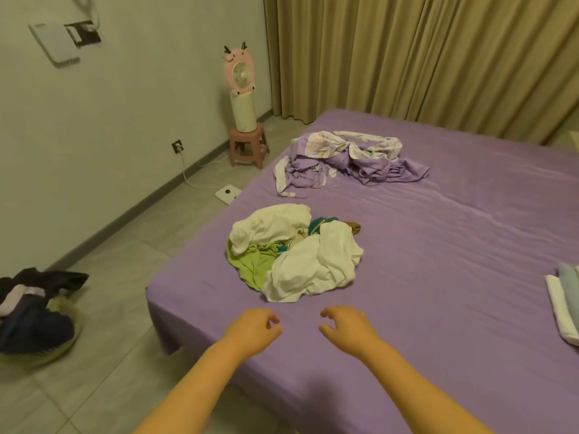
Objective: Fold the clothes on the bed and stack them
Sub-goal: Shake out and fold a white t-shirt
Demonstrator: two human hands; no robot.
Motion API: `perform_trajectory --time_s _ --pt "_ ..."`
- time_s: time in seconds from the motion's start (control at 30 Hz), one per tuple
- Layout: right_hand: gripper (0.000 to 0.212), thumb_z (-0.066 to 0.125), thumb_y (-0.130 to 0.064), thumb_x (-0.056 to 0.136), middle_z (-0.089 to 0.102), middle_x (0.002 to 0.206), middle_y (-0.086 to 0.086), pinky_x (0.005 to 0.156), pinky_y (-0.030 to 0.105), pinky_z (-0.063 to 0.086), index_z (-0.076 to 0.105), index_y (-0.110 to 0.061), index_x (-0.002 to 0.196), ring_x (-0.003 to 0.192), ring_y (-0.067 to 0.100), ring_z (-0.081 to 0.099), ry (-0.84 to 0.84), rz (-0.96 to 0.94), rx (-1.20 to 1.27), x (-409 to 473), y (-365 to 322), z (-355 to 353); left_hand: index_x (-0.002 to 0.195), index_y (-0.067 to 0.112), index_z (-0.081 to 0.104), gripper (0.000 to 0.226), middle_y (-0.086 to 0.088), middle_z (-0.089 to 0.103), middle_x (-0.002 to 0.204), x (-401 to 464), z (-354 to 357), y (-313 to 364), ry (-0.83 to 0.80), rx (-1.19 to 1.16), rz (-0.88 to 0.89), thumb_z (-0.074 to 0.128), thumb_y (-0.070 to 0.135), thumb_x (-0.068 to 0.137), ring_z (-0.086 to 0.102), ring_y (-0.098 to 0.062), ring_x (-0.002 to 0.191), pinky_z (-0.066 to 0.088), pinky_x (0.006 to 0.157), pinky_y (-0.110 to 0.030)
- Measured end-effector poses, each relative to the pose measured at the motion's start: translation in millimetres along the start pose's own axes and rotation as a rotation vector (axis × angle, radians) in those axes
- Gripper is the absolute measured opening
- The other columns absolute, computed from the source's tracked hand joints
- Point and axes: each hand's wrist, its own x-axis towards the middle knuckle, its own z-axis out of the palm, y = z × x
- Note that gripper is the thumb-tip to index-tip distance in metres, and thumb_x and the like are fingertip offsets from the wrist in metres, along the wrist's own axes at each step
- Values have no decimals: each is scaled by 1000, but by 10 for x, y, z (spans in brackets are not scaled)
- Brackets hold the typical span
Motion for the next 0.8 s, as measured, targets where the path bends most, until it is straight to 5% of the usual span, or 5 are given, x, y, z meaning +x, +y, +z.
perform_trajectory --time_s 0.33,0.57,0.8 --pt "44 46 -39 95 54 134 -2 97 29 40 49 -21 135 122 17 49 -55 50 174 1100 13 -41 123 22 59 32 0 64 108 1019 -379 -386 -67 -8 -101 48 36 96 56 -14 92 46 82 -27" --pt "41 46 -37 95 56 129 2 93 32 44 52 -19 131 117 21 52 -109 165 228 1654 -14 -28 98 10 67 26 -9 67 98 1912 -417 -461 -188 11 -47 48 28 93 61 -26 90 47 74 -32" --pt "41 47 -35 96 53 132 4 96 34 43 49 -17 133 119 22 50 -150 365 400 2048 -196 201 132 10 50 43 -13 50 130 2846 -163 -586 -196 3 -49 51 31 95 48 -28 120 39 96 -30"
